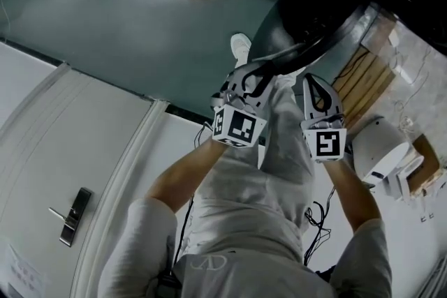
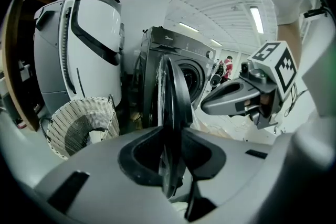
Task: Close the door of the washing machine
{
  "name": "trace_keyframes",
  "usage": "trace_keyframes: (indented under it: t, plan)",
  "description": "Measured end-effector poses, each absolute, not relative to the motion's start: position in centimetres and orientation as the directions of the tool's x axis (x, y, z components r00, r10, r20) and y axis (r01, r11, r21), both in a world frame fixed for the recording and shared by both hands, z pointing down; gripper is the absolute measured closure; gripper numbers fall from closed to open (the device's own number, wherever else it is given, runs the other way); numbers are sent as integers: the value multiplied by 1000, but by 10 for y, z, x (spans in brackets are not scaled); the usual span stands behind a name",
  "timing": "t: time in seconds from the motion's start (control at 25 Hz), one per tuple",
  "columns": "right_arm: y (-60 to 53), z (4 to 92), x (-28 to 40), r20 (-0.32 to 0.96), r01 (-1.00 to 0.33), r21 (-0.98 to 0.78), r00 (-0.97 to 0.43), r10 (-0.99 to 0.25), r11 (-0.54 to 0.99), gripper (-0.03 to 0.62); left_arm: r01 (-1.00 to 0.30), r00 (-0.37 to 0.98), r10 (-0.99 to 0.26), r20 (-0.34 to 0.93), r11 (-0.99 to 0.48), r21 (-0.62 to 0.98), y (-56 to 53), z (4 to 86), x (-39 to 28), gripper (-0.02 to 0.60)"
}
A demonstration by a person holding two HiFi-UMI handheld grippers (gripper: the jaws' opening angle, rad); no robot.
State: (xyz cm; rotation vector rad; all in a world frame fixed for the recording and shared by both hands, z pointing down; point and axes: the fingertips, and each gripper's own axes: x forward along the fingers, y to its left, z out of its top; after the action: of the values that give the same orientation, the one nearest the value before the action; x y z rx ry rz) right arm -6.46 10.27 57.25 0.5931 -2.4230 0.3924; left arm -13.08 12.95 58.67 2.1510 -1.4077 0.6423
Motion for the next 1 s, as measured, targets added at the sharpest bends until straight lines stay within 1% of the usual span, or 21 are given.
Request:
trace_keyframes:
  t: [0.24, 0.6, 0.72, 0.92, 1.0]
  plan:
    - [103, 570, -31, 592, -534, -123, -716, -371, 836, 583, -951, 299, -685, 664, -269, 150, 137, 589, -94, 495]
    - [107, 585, 51, 636, -625, -85, -634, -441, 776, 583, -962, 271, -640, 719, -154, 225, 134, 591, -32, 484]
    - [115, 589, 77, 644, -630, -63, -619, -451, 774, 583, -958, 280, -619, 733, -129, 258, 133, 592, -12, 477]
    - [132, 597, 107, 677, -601, -26, -598, -428, 798, 582, -949, 300, -586, 752, -104, 298, 127, 595, 17, 465]
    - [138, 601, 118, 683, -604, -23, -591, -429, 797, 566, -945, 306, -576, 758, -91, 313, 124, 595, 32, 458]
